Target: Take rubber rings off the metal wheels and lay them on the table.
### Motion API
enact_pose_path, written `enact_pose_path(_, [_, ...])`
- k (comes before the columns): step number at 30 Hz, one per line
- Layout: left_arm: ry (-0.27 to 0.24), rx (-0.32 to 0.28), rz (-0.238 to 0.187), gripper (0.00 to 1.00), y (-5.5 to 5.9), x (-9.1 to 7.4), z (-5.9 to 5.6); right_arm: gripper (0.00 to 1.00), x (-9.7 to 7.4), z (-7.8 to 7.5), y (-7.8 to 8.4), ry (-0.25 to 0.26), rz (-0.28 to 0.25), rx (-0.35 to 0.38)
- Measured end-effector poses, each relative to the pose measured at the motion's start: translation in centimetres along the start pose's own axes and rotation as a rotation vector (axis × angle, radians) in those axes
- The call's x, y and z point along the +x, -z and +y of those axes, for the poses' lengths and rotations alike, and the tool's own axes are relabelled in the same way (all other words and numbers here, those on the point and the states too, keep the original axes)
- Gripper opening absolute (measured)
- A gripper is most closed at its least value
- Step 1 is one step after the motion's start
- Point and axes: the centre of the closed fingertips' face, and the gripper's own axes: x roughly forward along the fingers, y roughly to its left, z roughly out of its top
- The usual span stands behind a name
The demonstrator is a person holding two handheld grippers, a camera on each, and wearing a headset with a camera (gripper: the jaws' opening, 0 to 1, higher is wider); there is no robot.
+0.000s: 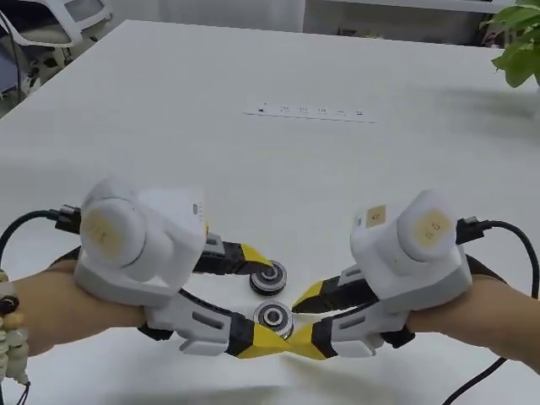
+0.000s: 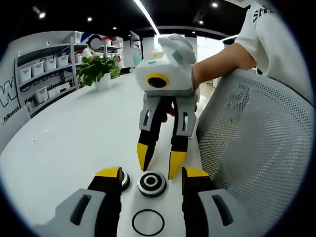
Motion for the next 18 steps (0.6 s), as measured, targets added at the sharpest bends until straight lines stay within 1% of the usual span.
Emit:
enact_pose_path(1, [0.000,-0.016,-0.003,0.41,0.2,0.1,0.0,0.24,0.0,0.0,0.0,0.000,0.000,0.001])
enact_pose_path(3, [-0.008,-0.028,-0.004,0.38,0.4,0.3,0.2,0.24,0.1,0.0,0.0,-0.001,-0.002,0.002])
enact_pose_path(6, [-0.018,-0.021,0.007,0.34,0.9,0.5,0.4,0.23,0.1,0.0,0.0,0.002,-0.003,-0.001])
enact_pose_path(8, [-0.023,-0.027,0.001,0.30,1.1,0.7,0.4,0.23,0.2,0.0,-0.1,0.004,-0.005,-0.001])
enact_pose_path(9, [-0.030,-0.052,-0.017,0.28,1.0,0.8,0.5,0.23,0.2,0.0,-0.1,0.004,-0.007,-0.002])
enact_pose_path(10, [-0.025,-0.071,-0.017,0.26,1.2,0.8,0.3,0.23,0.2,0.0,-0.2,0.004,-0.008,-0.002])
enact_pose_path(13, [-0.011,-0.061,-0.006,0.18,1.5,1.0,-0.1,0.23,0.3,0.0,-0.2,0.003,-0.008,-0.002])
enact_pose_path(15, [-0.010,-0.055,0.003,0.17,1.7,1.1,-0.1,0.23,0.3,0.0,-0.2,0.003,-0.007,-0.004])
enact_pose_path(17, [-0.018,-0.053,0.004,0.16,1.8,1.1,0.0,0.23,0.3,0.0,-0.1,0.002,-0.002,-0.006])
enact_pose_path(18, [-0.032,-0.060,0.003,0.14,1.9,1.1,0.3,0.23,0.4,0.0,0.0,0.001,-0.002,-0.006])
